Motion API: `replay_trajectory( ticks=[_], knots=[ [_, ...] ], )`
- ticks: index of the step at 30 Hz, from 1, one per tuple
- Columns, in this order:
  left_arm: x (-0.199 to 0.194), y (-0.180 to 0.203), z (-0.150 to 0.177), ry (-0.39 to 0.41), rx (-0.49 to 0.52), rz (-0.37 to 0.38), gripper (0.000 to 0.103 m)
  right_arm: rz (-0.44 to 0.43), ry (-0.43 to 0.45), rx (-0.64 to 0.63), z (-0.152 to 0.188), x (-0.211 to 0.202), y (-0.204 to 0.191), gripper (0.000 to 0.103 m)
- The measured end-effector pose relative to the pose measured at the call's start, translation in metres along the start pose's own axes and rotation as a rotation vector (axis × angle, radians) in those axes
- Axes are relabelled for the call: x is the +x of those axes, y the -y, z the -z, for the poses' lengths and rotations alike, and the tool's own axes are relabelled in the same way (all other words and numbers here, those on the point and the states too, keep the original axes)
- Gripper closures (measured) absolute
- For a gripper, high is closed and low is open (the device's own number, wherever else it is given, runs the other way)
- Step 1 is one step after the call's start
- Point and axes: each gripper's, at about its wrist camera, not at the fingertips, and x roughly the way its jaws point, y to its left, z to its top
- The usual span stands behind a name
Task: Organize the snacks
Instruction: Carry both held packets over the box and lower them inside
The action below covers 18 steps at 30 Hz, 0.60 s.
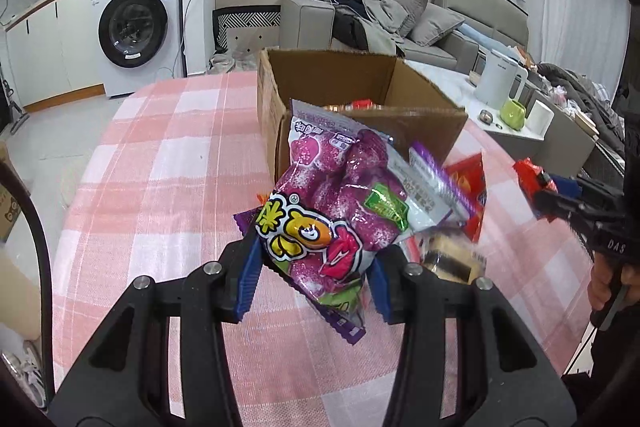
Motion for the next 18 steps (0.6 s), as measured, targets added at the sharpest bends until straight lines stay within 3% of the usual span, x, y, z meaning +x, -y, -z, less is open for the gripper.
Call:
replay_trajectory(
  ticks=[18],
  knots=[
    [0.001,0.030,-0.076,0.063,0.072,-0.013,0.060,0.002,0.082,-0.035,-0.052,0.000,-0.008,0.053]
  ],
)
